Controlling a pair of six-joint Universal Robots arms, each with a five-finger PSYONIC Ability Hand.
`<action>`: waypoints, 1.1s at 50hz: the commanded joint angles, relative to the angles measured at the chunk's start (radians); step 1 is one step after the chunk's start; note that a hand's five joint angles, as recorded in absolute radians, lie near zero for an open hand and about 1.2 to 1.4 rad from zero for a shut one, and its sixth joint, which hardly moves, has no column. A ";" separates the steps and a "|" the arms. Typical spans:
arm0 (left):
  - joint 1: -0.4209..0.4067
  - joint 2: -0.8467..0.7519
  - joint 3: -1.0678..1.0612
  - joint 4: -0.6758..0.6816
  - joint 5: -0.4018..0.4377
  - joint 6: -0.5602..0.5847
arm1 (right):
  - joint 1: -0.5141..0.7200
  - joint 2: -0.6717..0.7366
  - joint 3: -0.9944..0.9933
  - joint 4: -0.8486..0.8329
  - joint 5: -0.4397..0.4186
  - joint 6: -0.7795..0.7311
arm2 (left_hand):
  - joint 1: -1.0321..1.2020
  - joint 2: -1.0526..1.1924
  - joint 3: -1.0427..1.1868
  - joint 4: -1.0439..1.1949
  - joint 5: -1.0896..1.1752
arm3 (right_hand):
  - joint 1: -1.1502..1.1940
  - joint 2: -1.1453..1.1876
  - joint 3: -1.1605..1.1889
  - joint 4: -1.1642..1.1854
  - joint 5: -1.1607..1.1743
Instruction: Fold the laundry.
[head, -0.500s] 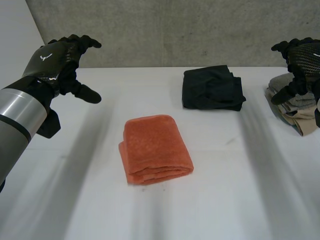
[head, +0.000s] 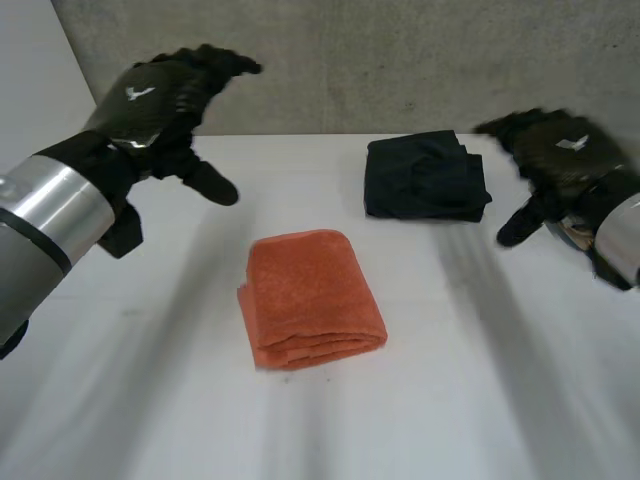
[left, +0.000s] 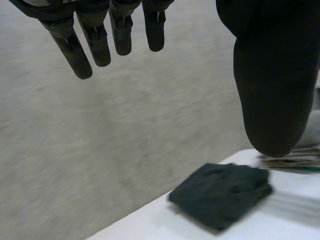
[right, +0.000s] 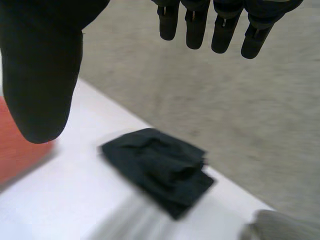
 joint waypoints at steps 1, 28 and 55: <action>-0.018 -0.072 0.076 0.001 0.247 0.079 | 0.203 0.100 0.068 -0.034 -0.053 -0.092 | -0.046 -0.037 -0.045 -0.032 -0.039 | -0.055 -0.039 -0.039 -0.035 -0.048; -0.165 -0.322 0.257 0.009 0.272 0.085 | 0.502 0.587 0.027 -0.528 0.174 -0.168 | -0.040 -0.031 -0.039 -0.026 -0.033 | -0.055 -0.039 -0.039 -0.035 -0.048; -0.164 -0.328 0.254 0.009 0.273 0.085 | 0.502 0.708 -0.076 -0.549 0.169 -0.194 | -0.040 -0.031 -0.039 -0.026 -0.033 | 0.123 0.139 0.139 0.142 0.129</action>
